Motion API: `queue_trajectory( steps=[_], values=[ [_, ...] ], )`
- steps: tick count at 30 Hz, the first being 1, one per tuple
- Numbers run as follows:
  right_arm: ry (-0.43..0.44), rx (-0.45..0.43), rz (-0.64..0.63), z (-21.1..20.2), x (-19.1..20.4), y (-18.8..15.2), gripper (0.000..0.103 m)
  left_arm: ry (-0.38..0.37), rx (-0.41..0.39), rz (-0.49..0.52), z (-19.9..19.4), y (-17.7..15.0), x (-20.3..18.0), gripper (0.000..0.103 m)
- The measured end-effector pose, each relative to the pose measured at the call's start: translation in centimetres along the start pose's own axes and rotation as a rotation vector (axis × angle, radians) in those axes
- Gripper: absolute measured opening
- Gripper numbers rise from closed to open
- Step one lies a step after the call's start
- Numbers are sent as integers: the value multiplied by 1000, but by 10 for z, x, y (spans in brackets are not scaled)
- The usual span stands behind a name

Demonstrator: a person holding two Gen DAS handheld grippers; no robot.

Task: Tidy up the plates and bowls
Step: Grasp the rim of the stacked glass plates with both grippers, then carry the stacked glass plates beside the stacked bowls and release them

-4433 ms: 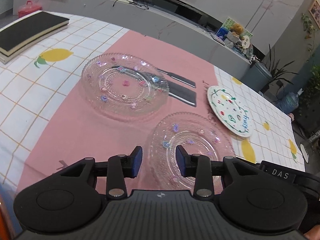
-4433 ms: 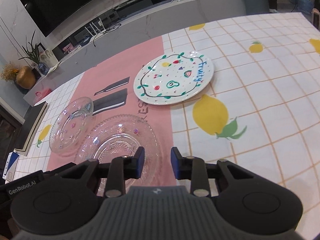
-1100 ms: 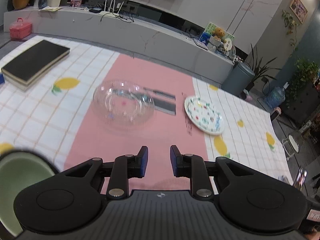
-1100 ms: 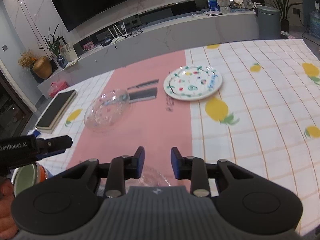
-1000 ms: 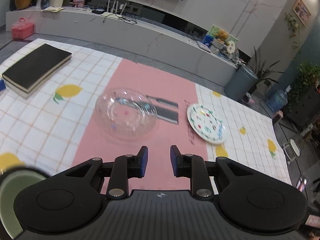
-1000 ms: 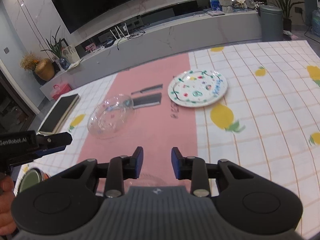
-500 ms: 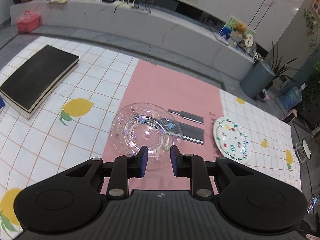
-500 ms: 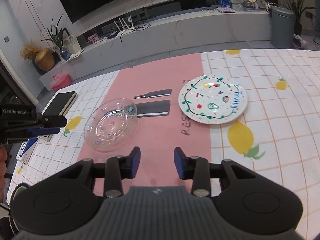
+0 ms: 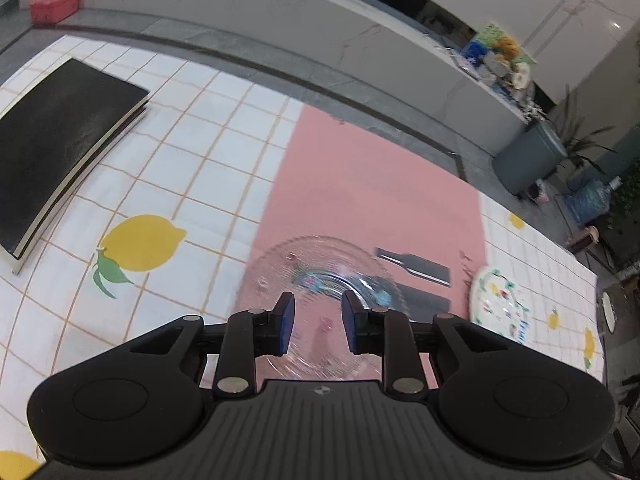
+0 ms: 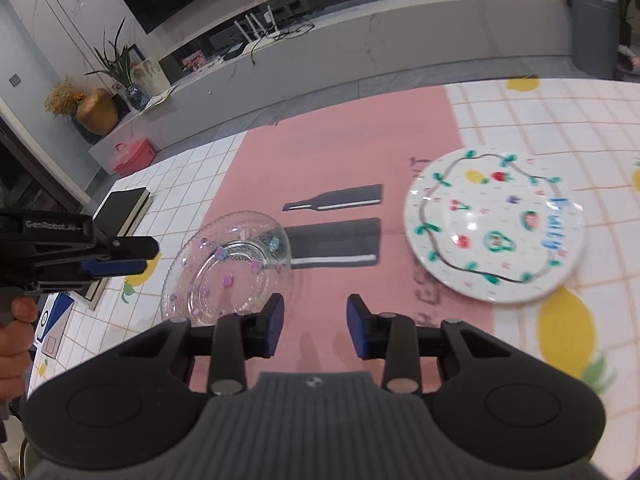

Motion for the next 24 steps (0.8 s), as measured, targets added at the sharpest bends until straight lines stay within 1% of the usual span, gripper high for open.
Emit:
queue_trajectory(
  steps=[3, 7, 10, 14, 15, 16, 20, 21, 22, 24],
  values=[
    [34, 44, 26, 18, 7, 1, 29, 24, 12, 1, 10, 1, 10, 32],
    [49, 86, 64, 37, 12, 0, 29, 53, 5, -57, 17, 0, 29, 32],
    [64, 107, 89, 46, 13, -1, 29, 69, 1, -67, 20, -1, 38, 34],
    [81, 105, 105, 49, 18, 2, 28, 61, 19, -124, 26, -5, 48, 34],
    [84, 108, 112, 51, 18, 2, 25, 56, 21, -129, 27, -6, 49, 34],
    [85, 114, 120, 53, 18, 3, 20, 55, 23, -131, 28, -8, 49, 34],
    [84, 115, 141, 56, 19, 3, 11, 63, 14, -139, 28, -8, 49, 22],
    [80, 114, 145, 57, 18, 3, 7, 70, 12, -141, 28, -8, 50, 19],
    [85, 114, 153, 57, 17, 3, 7, 74, 10, -143, 28, -8, 51, 17],
    [91, 116, 169, 58, 15, 2, 6, 70, 8, -142, 27, -9, 51, 16]
  ],
)
Point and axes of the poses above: each gripper's, at about its wrist camera, not at the fingertips, and z roughly the way its jaws point, x to its left, y to its top, the point moved 4 cm from there along z, roughly the way its jaws point, and after that the axes turned 10 degrees about -y, right-handed, at the moved point
